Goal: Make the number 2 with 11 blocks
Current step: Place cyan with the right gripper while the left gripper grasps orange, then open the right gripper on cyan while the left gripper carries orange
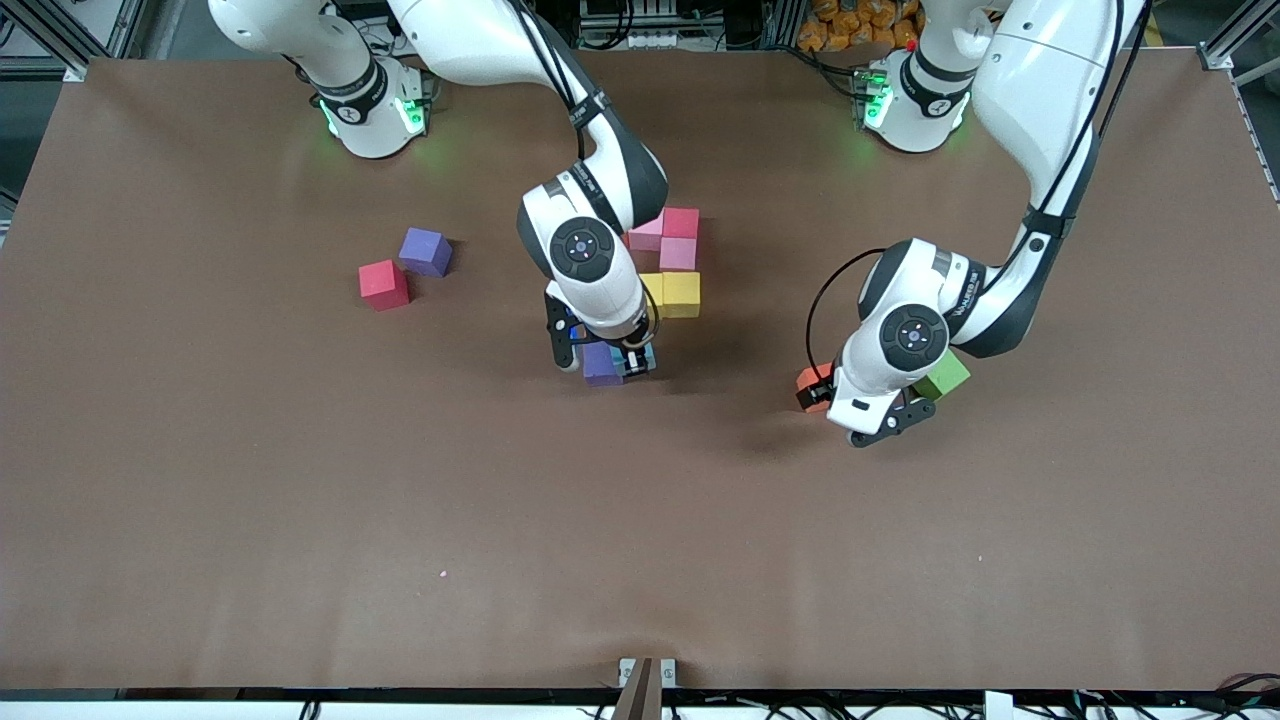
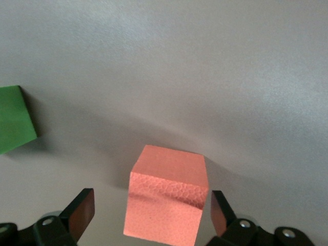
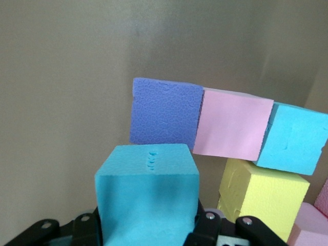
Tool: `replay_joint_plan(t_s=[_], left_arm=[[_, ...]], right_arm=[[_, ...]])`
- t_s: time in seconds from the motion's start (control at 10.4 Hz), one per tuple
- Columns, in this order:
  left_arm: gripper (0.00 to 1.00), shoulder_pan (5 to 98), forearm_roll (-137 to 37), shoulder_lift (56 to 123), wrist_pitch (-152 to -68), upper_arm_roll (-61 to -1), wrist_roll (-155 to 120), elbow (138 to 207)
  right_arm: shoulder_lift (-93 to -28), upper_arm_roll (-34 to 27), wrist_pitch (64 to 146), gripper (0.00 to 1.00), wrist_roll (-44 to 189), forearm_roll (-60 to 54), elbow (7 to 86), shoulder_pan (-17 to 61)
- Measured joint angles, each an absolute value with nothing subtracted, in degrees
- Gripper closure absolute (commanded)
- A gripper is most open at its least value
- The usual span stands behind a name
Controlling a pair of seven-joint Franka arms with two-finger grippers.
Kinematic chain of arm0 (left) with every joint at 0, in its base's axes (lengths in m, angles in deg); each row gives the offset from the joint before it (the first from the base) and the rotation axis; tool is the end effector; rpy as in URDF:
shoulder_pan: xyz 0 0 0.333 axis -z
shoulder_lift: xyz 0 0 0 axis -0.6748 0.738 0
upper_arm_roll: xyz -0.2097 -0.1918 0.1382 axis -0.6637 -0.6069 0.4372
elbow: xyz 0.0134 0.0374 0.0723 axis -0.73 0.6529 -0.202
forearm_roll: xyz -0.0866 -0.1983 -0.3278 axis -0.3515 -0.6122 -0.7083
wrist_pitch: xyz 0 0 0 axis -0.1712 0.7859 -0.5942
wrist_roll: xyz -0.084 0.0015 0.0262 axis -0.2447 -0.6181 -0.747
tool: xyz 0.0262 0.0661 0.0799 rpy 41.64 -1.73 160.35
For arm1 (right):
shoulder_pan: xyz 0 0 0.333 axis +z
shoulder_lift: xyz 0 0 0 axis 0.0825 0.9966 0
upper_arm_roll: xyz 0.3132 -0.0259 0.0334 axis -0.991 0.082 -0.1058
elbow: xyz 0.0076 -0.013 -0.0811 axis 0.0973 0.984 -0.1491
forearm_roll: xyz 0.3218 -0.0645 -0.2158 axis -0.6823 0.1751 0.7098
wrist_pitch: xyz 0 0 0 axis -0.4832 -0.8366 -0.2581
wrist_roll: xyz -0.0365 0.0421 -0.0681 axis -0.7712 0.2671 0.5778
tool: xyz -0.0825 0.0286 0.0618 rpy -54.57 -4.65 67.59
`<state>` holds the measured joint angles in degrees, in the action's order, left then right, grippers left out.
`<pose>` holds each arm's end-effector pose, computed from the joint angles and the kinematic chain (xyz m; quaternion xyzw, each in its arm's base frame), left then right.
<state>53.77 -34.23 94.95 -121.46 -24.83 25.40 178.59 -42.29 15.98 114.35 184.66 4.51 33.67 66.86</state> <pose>0.5820 -0.2382 0.2267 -0.9773 -0.2000 0.0620 0.0311 0.5214 0.4920 0.2711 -0.7610 0.6446 0.0619 0.0392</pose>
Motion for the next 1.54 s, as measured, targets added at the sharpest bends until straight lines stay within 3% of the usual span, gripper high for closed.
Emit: replay_joint_plan(t_s=[0.19,0.29,0.48,0.58,0.87,1.54], left_arm=[[0.0,54.2,-34.2,95.9,-121.9,-24.9,25.4,178.6],[0.12,54.3,-34.2,96.4,-122.0,-24.9,25.4,178.7],[0.22,54.3,-34.2,97.0,-122.1,-25.0,25.4,178.7],[0.33,54.4,-34.2,97.1,-122.2,-25.1,25.4,178.7],[0.51,54.5,-34.2,97.2,-122.3,-25.4,25.5,178.6],[0.57,55.7,-41.3,98.7,-122.7,-25.7,36.6,176.2]], right_arm=[[-41.3,16.0,114.5,0.53,187.3,4.5,32.2,66.7],[-40.9,16.0,114.5,0.53,188.4,4.5,31.3,66.7],[-39.7,15.5,114.5,0.53,189.8,4.5,30.2,66.7],[-38.6,15.3,114.5,0.53,190.6,4.5,29.7,66.7],[-35.4,14.9,114.6,0.53,192.8,4.5,27.7,66.8],[-32.9,14.7,114.5,0.53,193.0,4.5,27.0,66.9]])
